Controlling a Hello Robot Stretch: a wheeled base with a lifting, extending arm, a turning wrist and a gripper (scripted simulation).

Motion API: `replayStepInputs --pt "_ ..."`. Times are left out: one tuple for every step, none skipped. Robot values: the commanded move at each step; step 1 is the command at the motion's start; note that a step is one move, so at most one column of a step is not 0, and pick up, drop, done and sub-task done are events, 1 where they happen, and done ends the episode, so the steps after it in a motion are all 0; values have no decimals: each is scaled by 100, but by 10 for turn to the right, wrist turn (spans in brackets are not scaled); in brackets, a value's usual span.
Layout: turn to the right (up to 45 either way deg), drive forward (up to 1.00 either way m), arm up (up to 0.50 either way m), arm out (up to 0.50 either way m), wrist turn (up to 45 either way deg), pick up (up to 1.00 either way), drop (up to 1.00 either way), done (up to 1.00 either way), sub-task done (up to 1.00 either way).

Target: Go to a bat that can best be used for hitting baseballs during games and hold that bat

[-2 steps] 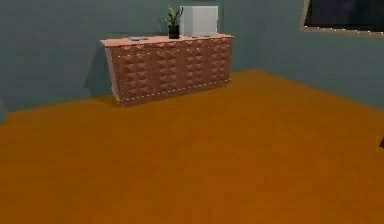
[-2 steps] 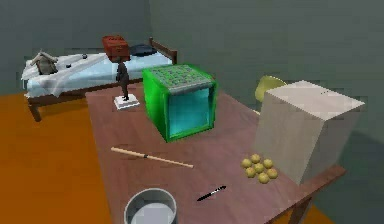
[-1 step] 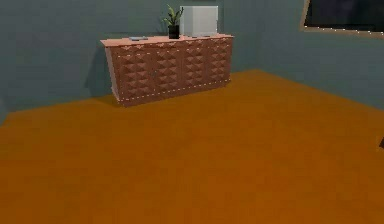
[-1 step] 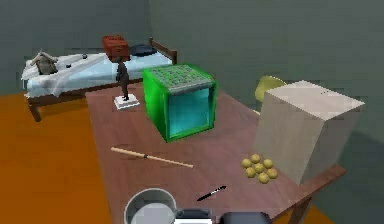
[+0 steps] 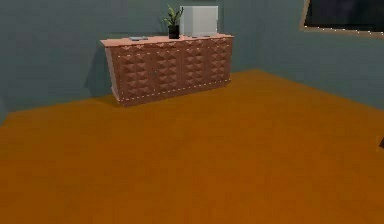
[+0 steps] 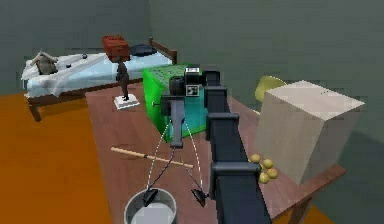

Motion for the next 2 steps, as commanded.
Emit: replayStepInputs --pt "0 0 0 0 450 0 0 0 0" --pt "0 0 0 0 450 0 0 0 0"
